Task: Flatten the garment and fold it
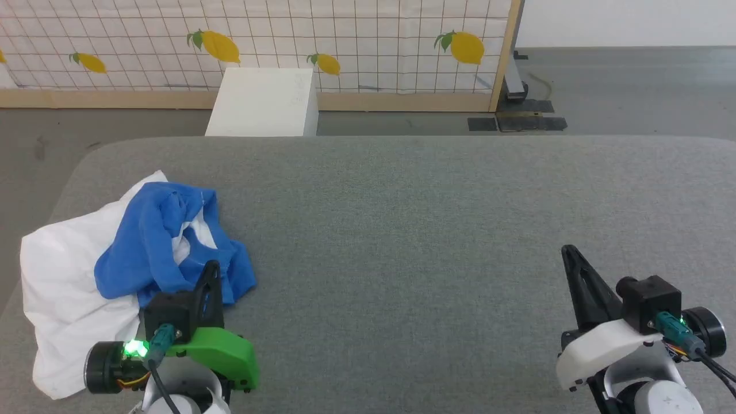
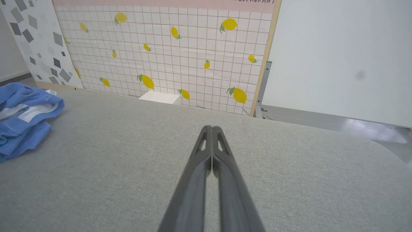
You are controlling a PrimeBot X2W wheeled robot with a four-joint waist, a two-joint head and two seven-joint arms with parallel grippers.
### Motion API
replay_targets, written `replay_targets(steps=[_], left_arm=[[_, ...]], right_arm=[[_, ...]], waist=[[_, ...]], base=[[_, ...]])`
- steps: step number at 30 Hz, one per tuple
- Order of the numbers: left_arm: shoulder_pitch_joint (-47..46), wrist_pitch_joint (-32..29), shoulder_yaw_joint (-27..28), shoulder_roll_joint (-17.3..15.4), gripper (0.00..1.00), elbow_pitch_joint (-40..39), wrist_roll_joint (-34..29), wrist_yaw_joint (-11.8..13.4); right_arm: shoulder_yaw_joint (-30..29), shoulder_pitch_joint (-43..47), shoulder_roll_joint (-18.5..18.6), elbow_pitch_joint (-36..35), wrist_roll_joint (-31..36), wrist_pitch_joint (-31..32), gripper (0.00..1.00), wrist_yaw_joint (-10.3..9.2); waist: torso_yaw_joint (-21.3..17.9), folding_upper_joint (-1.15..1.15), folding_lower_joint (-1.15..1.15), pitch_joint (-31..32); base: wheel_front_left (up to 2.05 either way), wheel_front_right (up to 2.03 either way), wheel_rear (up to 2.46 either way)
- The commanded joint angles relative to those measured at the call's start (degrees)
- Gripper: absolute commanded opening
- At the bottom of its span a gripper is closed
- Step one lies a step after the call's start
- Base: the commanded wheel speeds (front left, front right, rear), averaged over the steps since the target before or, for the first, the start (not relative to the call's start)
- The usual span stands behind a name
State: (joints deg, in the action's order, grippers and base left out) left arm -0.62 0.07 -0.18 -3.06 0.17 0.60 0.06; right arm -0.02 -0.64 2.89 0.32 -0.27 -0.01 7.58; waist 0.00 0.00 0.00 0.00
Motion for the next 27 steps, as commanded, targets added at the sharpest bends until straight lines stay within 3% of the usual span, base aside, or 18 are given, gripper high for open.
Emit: replay_targets(steps=[1, 4, 5, 27], left_arm=[[0.6, -0.1, 0.2, 0.2, 0.0, -0.2, -0.6, -0.1], [0.6, -0.1, 0.2, 0.2, 0.0, -0.2, -0.6, -0.1], [0.0, 0.0, 0.0, 0.0, 1.0, 0.0, 0.0, 0.0], [0.1, 2.3, -1.2, 0.0, 1.0, 1.4, 2.2, 1.5]], right_arm=[[0.0, 0.6, 0.0, -0.3, 0.3, 0.0, 0.0, -0.09], [0.0, 0.6, 0.0, -0.3, 0.3, 0.0, 0.0, -0.09], [0.0, 0.0, 0.0, 0.0, 0.0, 0.0, 1.0, 0.0], [-0.9, 0.7, 0.0, 1.5, -2.0, -2.3, 1.0, -0.01]], waist=[[0.0, 0.0, 0.0, 0.0], [0.0, 0.0, 0.0, 0.0], [0.0, 0.0, 0.0, 0.0], [0.9, 0.0, 0.0, 0.0]], base=[[0.0, 0.0, 0.0], [0.0, 0.0, 0.0], [0.0, 0.0, 0.0], [0.0, 0.0, 0.0]])
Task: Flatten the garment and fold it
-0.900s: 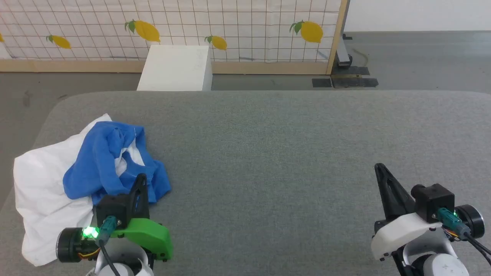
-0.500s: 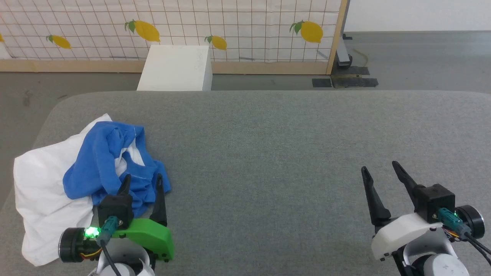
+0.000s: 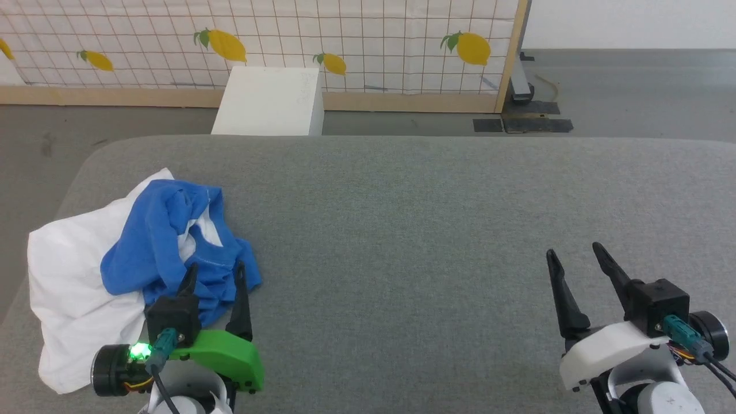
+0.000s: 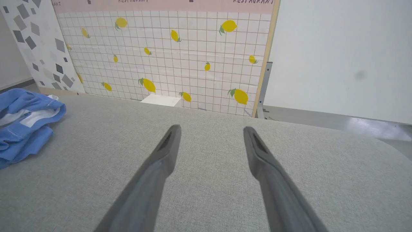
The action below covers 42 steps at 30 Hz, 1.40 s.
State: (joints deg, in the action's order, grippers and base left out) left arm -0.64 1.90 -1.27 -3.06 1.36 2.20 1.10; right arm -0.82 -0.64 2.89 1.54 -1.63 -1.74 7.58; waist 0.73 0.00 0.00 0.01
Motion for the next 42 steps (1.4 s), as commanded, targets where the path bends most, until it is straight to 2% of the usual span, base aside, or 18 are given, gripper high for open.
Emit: replay_targets(steps=[1, 14, 15, 25, 42], left_arm=[[0.2, 0.6, -0.1, 0.0, 1.0, 0.3, 0.7, 0.5], [1.0, 2.3, 0.0, 0.1, 1.0, 0.6, 2.2, 1.7], [1.3, 2.9, 0.0, 0.1, 1.0, 0.7, 2.5, 2.1], [1.9, 4.1, -0.3, 0.1, 1.0, 1.0, 3.5, 2.9], [3.1, 6.1, -0.9, 0.1, 1.0, 1.9, 5.2, 4.2]], right_arm=[[-0.2, 0.7, 0.0, 0.4, -0.7, -0.7, 1.0, -0.01], [0.0, 1.5, 0.0, 1.6, -1.7, -2.4, 1.0, -0.02], [0.0, 1.7, 0.0, 2.0, -2.0, -3.0, 1.0, -0.03], [0.1, 2.0, 0.0, 3.0, -2.7, -4.2, 1.0, -0.03], [0.4, 2.8, 0.0, 4.9, -4.2, -6.1, 1.0, -0.05]], waist=[[0.4, 0.0, 0.0, 0.0], [5.4, 0.0, 0.0, -0.1], [7.5, 0.0, 0.0, -0.1], [12.0, 0.0, 0.0, -0.1], [18.5, 0.0, 0.0, 0.3]], base=[[0.0, 0.0, 0.0], [0.0, 0.0, 0.0], [0.0, 0.0, 0.0], [0.0, 0.0, 0.0], [0.0, 0.0, 0.0]])
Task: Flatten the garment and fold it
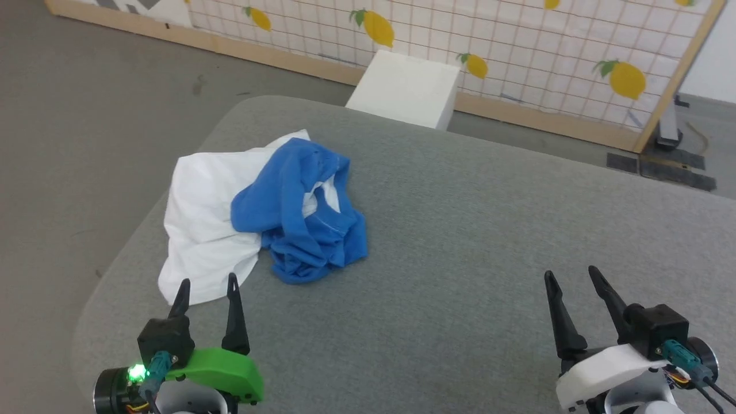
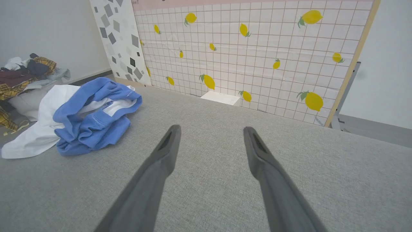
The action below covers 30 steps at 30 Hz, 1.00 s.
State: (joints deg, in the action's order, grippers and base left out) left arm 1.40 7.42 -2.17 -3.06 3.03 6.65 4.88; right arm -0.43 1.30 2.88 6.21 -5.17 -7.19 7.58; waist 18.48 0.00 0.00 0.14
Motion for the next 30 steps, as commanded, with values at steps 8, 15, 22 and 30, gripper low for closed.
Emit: replay_targets(steps=[8, 15, 22, 30], left_arm=[[1.6, 1.5, 0.0, 0.1, 1.0, 0.6, 1.4, 1.0], [2.3, 2.3, 0.1, 0.1, 1.0, 0.9, 2.0, 1.5], [2.7, 3.2, 0.0, 0.1, 1.0, 1.2, 2.7, 2.1], [3.1, 4.1, -0.2, 0.1, 1.0, 1.7, 3.6, 2.6]], right_arm=[[0.3, 1.4, 0.0, 1.0, -1.3, -1.4, 1.0, -0.05], [0.4, 2.0, 0.0, 1.7, -1.9, -2.2, 1.0, -0.06], [0.5, 2.1, 0.0, 2.3, -2.2, -2.9, 1.0, -0.06], [0.6, 2.5, 0.0, 3.1, -3.0, -3.7, 1.0, -0.07]], waist=[[3.3, 0.0, 0.0, 0.4], [5.6, 0.0, 0.0, 0.7], [7.7, 0.0, 0.0, 0.7], [9.7, 0.0, 0.0, 0.8]], base=[[0.0, 0.0, 0.0], [0.0, 0.0, 0.0], [0.0, 0.0, 0.0], [0.0, 0.0, 0.0]])
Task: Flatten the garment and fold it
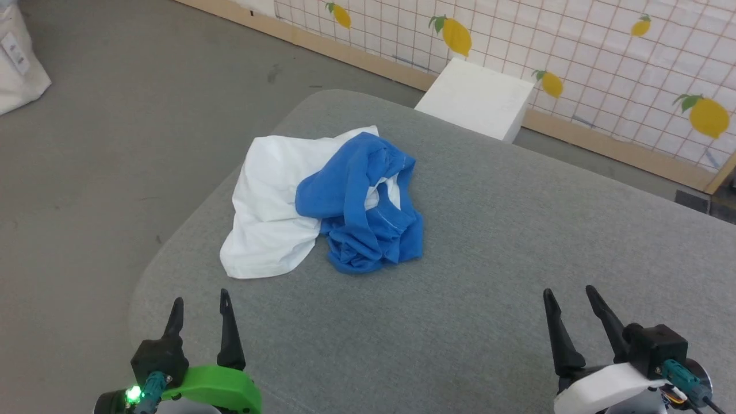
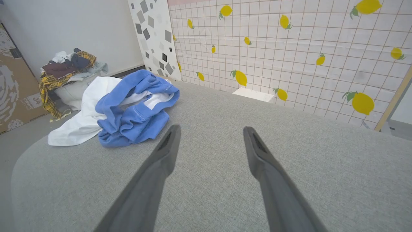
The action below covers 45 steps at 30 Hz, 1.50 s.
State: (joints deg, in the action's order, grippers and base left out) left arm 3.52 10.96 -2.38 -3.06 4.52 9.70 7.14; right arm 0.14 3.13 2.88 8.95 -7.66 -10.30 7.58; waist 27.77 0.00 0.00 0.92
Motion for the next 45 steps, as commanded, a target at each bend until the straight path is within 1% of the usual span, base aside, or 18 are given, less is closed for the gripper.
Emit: replay_targets(steps=[1, 19, 21, 24, 30, 36, 39, 40, 41, 45], left_arm=[[1.0, 0.7, 0.0, 0.1, 1.0, 0.2, 0.6, 0.4], [1.0, 2.8, -0.9, 0.2, 1.0, 1.0, 2.1, 1.5], [0.1, 3.0, -1.1, 0.2, 1.0, 1.2, 2.3, 1.1], [-2.5, 3.4, -1.2, 0.0, 1.0, 1.7, 2.9, -0.3], [-13.1, 3.4, -1.5, -1.4, 1.0, 4.3, 5.1, -3.7], [-26.3, -2.5, -1.9, -2.7, 1.0, 10.1, 8.5, -7.8], [-32.9, -8.0, -1.7, -2.8, 1.0, 14.6, 11.4, -9.5], [-34.7, -10.4, -1.6, -2.6, 1.0, 16.3, 12.6, -9.7], [-38.6, -16.0, -1.7, -2.6, 1.0, 20.1, 14.4, -10.0], [-45.6, -29.5, -1.7, -2.3, 1.0, 27.4, 18.7, -9.7]], right_arm=[[0.0, 0.7, 0.0, 0.4, -0.5, -0.7, 1.0, -0.07], [-0.6, 0.9, 0.0, 1.3, -1.2, -2.4, 1.0, -0.08], [-0.9, 0.9, 0.0, 1.3, -1.2, -2.5, 1.0, -0.08], [-1.3, 0.9, 0.0, 1.1, -1.0, -2.4, 1.0, -0.08], [-2.6, 0.6, 0.0, 0.0, 0.0, -1.8, 1.0, -0.09], [-3.6, -0.2, 0.0, -2.6, 1.9, 0.1, 1.0, -0.09], [-4.0, -0.5, 0.0, -4.3, 3.1, 1.3, 1.0, -0.09], [-4.3, -0.6, 0.0, -4.8, 3.4, 1.6, 1.0, -0.09], [-4.6, -0.8, 0.0, -6.0, 4.1, 2.4, 1.0, -0.09], [-5.2, -0.9, 0.0, -8.4, 5.2, 3.8, 1.0, -0.09]], waist=[[0.6, 0.0, 0.0, 0.0], [4.3, 0.0, 0.0, -1.2], [4.6, 0.0, 0.0, -1.5], [4.7, 0.0, 0.0, -2.3], [4.1, 0.0, 0.0, -4.6], [0.7, 0.0, 0.0, -8.2], [-1.5, 0.0, 0.0, -10.3], [-2.2, 0.0, 0.0, -10.9], [-3.7, 0.0, 0.0, -12.4], [-6.7, 0.0, 0.0, -15.3]], base=[[0.0, 0.0, 0.0], [0.0, 0.0, 0.0], [0.0, 0.0, 0.0], [0.0, 0.0, 0.0], [0.0, 0.0, 0.0], [0.0, 0.0, 0.0], [0.0, 0.0, 0.0], [0.0, 0.0, 0.0], [0.0, 0.0, 0.0], [0.0, 0.0, 0.0]])
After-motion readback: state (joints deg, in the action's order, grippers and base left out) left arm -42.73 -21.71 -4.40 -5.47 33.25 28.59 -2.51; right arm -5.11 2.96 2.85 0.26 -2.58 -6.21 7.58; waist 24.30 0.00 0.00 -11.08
